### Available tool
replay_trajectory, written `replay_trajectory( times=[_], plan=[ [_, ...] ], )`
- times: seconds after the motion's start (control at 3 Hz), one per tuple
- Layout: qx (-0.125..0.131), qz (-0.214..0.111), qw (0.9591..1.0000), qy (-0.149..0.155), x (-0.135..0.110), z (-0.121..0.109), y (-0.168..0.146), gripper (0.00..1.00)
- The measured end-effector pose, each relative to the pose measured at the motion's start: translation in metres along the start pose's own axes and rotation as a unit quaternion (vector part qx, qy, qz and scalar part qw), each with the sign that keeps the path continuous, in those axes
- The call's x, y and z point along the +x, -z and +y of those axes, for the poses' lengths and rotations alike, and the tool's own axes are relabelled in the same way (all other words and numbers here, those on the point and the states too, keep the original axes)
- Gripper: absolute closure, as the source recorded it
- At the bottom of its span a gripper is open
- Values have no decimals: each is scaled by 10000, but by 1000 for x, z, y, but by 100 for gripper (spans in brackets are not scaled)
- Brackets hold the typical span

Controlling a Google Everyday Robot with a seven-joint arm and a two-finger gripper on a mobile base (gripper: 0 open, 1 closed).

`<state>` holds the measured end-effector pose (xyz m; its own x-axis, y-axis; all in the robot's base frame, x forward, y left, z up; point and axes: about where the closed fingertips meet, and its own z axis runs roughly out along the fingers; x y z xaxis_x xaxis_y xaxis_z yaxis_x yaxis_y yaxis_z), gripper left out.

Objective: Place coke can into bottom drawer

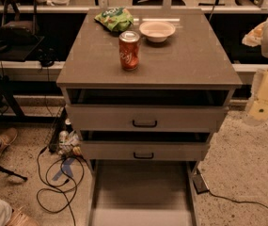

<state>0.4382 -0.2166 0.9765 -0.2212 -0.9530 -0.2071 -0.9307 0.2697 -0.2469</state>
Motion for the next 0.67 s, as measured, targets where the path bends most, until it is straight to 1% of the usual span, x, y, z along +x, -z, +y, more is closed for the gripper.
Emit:
replay_trajectory(
  times=[0.33,0.67],
  plan=[
    [0,0,10000,0,0,0,0,0],
    [-179,-318,9992,-186,-7,2,-15,0]
  ],
)
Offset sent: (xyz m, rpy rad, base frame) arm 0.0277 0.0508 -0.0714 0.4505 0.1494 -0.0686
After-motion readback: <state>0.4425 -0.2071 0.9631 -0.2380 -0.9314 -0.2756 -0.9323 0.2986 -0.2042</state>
